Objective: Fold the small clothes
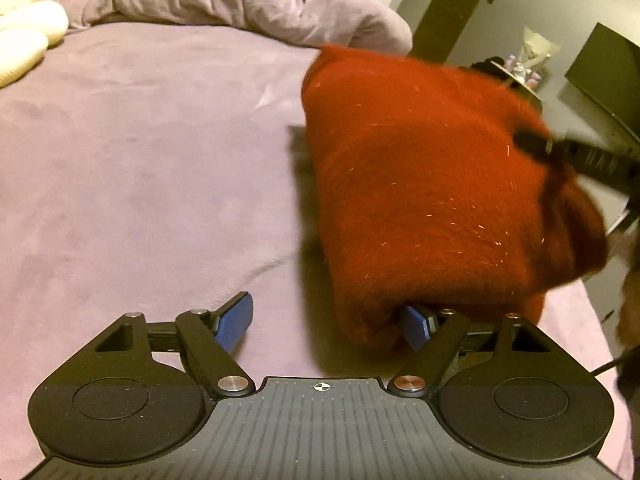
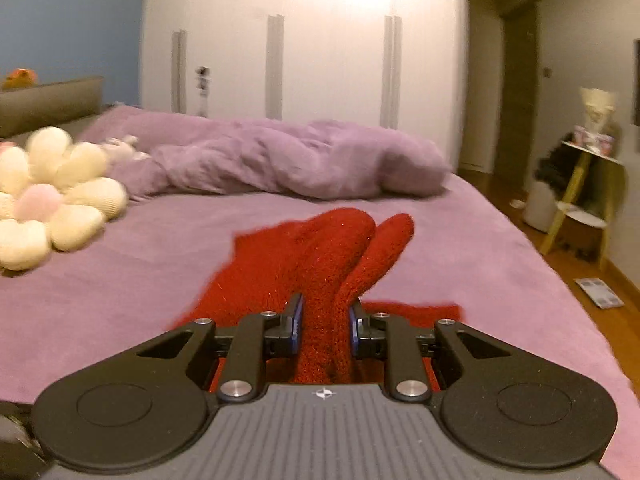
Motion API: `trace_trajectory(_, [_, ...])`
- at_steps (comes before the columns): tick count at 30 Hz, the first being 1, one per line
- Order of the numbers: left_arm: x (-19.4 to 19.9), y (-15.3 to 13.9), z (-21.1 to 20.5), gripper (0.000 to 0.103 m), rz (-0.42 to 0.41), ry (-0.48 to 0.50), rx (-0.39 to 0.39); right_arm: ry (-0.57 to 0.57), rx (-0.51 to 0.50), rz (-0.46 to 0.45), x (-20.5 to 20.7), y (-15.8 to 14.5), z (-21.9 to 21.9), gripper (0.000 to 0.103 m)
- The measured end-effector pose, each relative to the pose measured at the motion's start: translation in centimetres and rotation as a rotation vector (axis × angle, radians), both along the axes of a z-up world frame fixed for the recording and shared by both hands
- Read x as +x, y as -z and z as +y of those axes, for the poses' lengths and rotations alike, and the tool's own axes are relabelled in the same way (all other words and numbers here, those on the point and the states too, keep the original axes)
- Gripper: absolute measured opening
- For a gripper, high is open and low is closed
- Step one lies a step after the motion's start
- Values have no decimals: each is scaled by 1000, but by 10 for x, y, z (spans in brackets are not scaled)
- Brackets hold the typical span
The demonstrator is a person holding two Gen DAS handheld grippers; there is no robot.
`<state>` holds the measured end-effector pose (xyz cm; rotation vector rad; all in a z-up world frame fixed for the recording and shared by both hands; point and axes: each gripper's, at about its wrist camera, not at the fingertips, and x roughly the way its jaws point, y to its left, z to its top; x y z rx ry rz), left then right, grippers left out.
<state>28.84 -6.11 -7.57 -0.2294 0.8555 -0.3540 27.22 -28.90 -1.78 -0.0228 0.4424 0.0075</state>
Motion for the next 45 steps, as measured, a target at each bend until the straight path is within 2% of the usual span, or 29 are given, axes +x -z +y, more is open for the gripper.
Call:
trace_trajectory(5, [0, 1, -21, 84, 19, 31, 34, 89, -34, 69, 3, 42, -34, 20])
trace_trajectory(9, [6, 5, -24, 85, 54, 49, 19, 116, -38, 107, 10, 71, -50, 22])
trace_trajectory(10, [7, 5, -24, 85, 59, 55, 18, 124, -42, 110, 13, 73, -49, 25])
trace_trajectory(13, [6, 1, -18, 84, 54, 55, 37, 160, -52, 127, 17, 64, -54, 50])
trace_trajectory(15, [0, 0, -16, 84, 47, 48, 51, 184, -46, 105, 6, 53, -55, 50])
trace_trajectory(17, [-4, -1, -18, 84, 46, 38, 62, 181, -55, 57, -5, 42, -47, 47])
trace_trajectory(20, [-4, 0, -20, 84, 63, 20, 74, 66, -33, 6, -19, 34, -24, 36])
trace_trajectory(21, [-4, -1, -22, 84, 68, 16, 76, 27, -32, 9, -20, 34, -17, 34])
trace_trajectory(22, [-5, -2, -22, 84, 70, 12, 84, -14, -42, 18, -21, 38, -8, 27])
trace_trajectory(25, [-5, -5, -25, 84, 65, 7, 109, -65, -81, 48, -20, 52, 6, 21])
trace_trajectory(30, [-5, -5, -20, 85, 72, -5, 117, -3, -145, 86, -6, 74, -8, 17])
trace_trajectory(32, [-4, -7, -17, 85, 68, -21, 126, 17, -127, 90, -1, 84, -20, 17])
trace_trajectory(34, [-4, -10, -13, 85, 64, -29, 115, 27, -167, 81, 0, 87, -23, 17])
trace_trajectory(37, [-5, -16, -9, 86, 50, -29, 125, 34, -155, 85, 5, 85, -28, 17])
trace_trajectory(41, [-5, -25, -3, 87, 19, -29, 159, 21, -104, 110, 8, 73, -27, 17])
trace_trajectory(45, [12, -41, -7, 87, -14, -45, 160, 42, 37, 90, 12, 47, -37, 17])
